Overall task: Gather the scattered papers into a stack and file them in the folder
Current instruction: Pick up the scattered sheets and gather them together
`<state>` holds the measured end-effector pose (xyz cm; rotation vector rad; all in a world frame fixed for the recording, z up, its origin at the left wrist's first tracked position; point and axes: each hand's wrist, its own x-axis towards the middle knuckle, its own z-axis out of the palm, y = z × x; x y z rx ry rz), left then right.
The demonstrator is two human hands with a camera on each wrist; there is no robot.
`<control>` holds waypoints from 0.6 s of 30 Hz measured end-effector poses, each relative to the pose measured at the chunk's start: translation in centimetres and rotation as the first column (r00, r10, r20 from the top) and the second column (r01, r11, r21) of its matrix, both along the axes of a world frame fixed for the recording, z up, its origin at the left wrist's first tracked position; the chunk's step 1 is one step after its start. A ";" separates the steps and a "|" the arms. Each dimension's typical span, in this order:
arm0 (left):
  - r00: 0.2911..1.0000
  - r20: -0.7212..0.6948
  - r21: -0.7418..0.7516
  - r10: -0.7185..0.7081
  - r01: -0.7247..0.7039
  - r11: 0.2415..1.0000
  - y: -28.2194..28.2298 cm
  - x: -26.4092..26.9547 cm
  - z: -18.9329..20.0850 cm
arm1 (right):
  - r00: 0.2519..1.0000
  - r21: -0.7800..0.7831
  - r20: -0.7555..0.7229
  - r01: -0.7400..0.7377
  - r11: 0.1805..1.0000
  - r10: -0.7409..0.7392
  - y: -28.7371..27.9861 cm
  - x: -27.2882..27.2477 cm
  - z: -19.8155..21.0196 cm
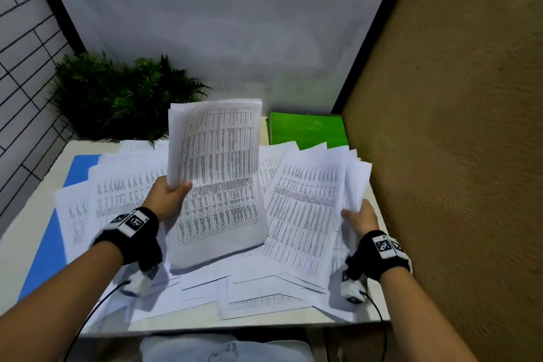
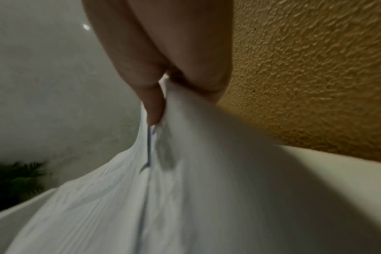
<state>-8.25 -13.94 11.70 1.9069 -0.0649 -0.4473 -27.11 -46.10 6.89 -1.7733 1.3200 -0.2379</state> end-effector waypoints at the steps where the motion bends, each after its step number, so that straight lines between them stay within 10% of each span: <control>1: 1.000 0.003 -0.006 0.000 0.000 1.000 -0.1 -0.1 -0.1 | 0.997 -0.016 -0.059 -0.041 0.999 0.040 -0.3 0.0 0.2; 7: 1.000 -0.007 0.000 -0.015 0.015 1.000 0.0 -0.6 -0.1 | 0.949 -0.083 -0.258 -0.212 0.974 0.184 -0.5 -0.6 0.7; 18: 1.000 -0.016 -0.003 -0.019 0.019 1.000 1.2 -0.1 -0.7 | 1.000 -0.593 0.006 0.017 0.805 -0.017 -2.8 -2.7 14.5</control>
